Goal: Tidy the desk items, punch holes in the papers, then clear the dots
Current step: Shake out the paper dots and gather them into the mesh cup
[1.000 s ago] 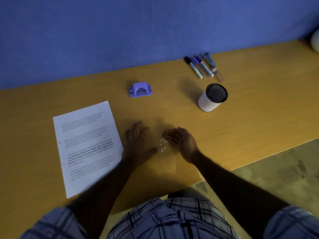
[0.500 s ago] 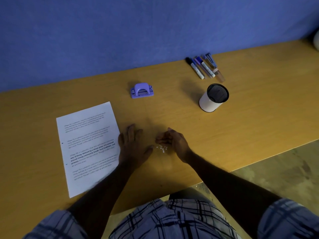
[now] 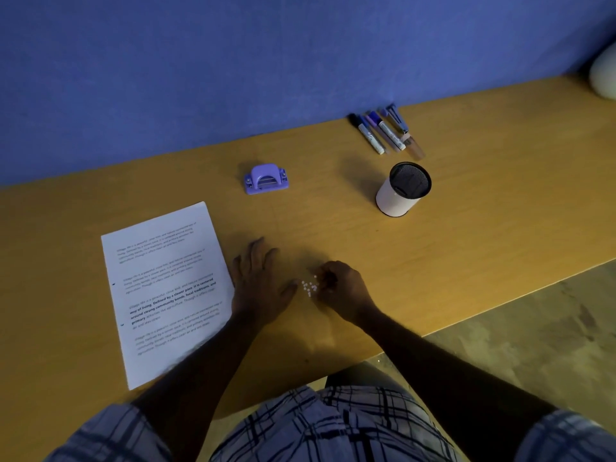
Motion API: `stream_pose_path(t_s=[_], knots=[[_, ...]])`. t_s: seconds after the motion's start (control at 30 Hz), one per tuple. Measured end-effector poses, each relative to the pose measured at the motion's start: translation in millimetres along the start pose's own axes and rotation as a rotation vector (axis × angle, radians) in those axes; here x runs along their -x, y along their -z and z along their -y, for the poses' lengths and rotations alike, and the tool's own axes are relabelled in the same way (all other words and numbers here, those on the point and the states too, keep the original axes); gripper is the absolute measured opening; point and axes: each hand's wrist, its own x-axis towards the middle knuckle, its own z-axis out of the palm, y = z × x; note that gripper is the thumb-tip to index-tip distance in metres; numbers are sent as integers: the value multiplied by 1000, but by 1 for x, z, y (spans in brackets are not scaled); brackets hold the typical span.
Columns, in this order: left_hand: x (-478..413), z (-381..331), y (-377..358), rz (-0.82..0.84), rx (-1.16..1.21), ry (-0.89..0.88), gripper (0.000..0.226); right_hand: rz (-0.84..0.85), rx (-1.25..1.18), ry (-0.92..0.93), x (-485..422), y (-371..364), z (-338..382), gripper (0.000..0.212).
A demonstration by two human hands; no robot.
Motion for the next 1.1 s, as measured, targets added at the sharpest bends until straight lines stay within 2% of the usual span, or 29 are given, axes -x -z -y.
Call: stream_pose_path(t_s=[0.13, 0.27, 0.37, 0.47, 0.53, 0.73, 0.83, 0.9, 0.97, 1.1], knots=[[3, 11, 7, -35, -18, 3, 71, 2, 2, 28, -7, -13, 8, 31], [5, 21, 10, -23, -23, 13, 74, -89, -19, 98, -12, -2, 5, 24], [7, 23, 12, -41, -23, 6, 73, -90, 149, 260, -11, 6, -3, 29], [8, 22, 13, -43, -30, 8, 73, 98, 367, 333, -3, -3, -9, 40], [9, 21, 12, -35, -45, 4, 72, 158, 543, 408, 4, -13, -10, 42], [9, 17, 14, -19, -62, 0, 59, 159, 753, 669, 13, -10, -7, 47], [9, 16, 17, -26, -75, -13, 55, 138, 793, 699, 11, -7, -4, 40], [11, 17, 19, -42, -84, -26, 51, 189, 815, 687, 8, -8, -2, 30], [12, 18, 21, -54, -94, -40, 45, 270, 841, 648, 3, -9, -1, 30], [13, 18, 22, -61, -95, -46, 39, 267, 883, 677, -3, -7, 0, 31]])
